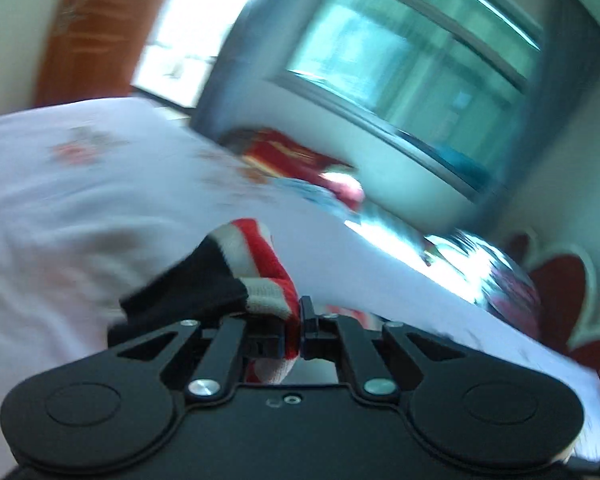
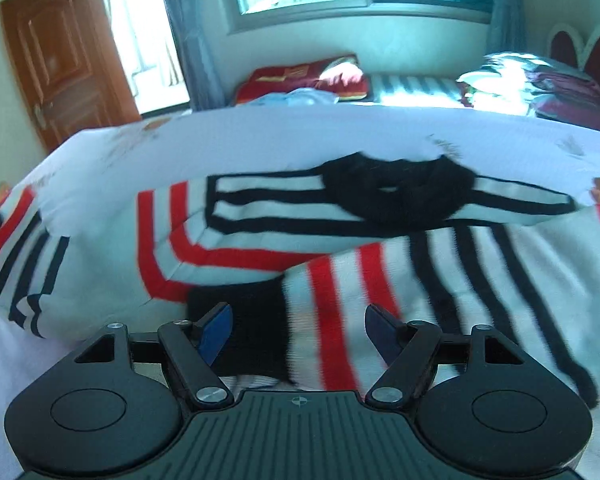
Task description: Fold small clothes
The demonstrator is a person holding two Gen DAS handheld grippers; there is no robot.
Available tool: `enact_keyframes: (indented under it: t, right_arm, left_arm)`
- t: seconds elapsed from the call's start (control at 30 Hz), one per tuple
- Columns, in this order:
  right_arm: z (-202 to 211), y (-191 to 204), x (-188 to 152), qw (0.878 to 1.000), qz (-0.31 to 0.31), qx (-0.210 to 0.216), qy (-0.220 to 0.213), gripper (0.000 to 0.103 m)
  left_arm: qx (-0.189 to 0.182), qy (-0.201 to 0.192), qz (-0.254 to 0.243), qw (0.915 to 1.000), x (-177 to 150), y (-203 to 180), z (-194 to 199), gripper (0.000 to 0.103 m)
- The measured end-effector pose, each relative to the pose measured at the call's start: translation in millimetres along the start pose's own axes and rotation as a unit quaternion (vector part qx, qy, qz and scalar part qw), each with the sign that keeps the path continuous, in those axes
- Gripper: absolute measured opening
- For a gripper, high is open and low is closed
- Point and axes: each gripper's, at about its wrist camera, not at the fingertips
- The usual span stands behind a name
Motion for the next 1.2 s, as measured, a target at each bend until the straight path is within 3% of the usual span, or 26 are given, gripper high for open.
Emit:
enact_keyframes:
  t: [0.1, 0.2, 0.4, 0.47, 0.53, 0.57, 0.67, 0.9, 1.0, 1.1, 1.2]
  right_arm:
    - [10, -25, -1, 1.0, -0.022, -0.009, -0.003, 0.073]
    - [19, -51, -5, 0.999, -0.039, -0.024, -0.006, 0.073]
    - [34, -104, -15, 0.996, -0.074, -0.053, 0.0, 0.073]
    - [37, -117, -16, 0.995, -0.083, -0.049, 0.004, 0.073]
    - [40, -124, -16, 0.995, -0.089, -0.042, 0.002, 0.073]
    - [41, -126, -15, 0.995, -0.09, -0.037, 0.001, 0.073]
    - [41, -123, -12, 0.996, -0.09, -0.017, -0.004, 0.073]
    - [38, -72, -5, 0.999, -0.036, 0.038, -0.011, 0.073]
    - [35, -43, -7, 0.999, 0.006, 0.049, -0.013, 0.073]
    - [23, -16, -12, 0.998, 0.059, 0.02, -0.014, 0.073]
    - [12, -3, -14, 0.996, 0.088, -0.013, -0.022, 0.072]
  left_arm:
    - [-0.061, 0.042, -0.046, 0.9962, -15, -55, -32, 0.005]
    - [-0.108, 0.092, -0.083, 0.9864, -43, -104, -70, 0.005]
    - [-0.148, 0.188, -0.152, 0.959, -110, -162, -136, 0.007]
    - [-0.139, 0.216, -0.19, 0.9476, -130, -168, -142, 0.024]
    - [-0.131, 0.221, -0.207, 0.944, -140, -177, -132, 0.034]
    - [-0.127, 0.215, -0.212, 0.9449, -137, -177, -125, 0.052]
    - [-0.095, 0.181, -0.224, 0.9529, -121, -171, -99, 0.072]
    - [-0.002, 0.142, -0.236, 0.9613, -92, -124, -48, 0.073]
    - [0.04, 0.142, -0.234, 0.961, -91, -98, -37, 0.072]
    - [0.072, 0.152, -0.236, 0.9571, -99, -78, -35, 0.067]
    - [0.088, 0.159, -0.236, 0.9546, -106, -67, -45, 0.052]
Point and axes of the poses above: each gripper's, at about its wrist camera, not at the fingertips, and z roughly against the way its jaws point, y to its left, x to its top, and after that the axes turned 14 degrees about -x, right-handed
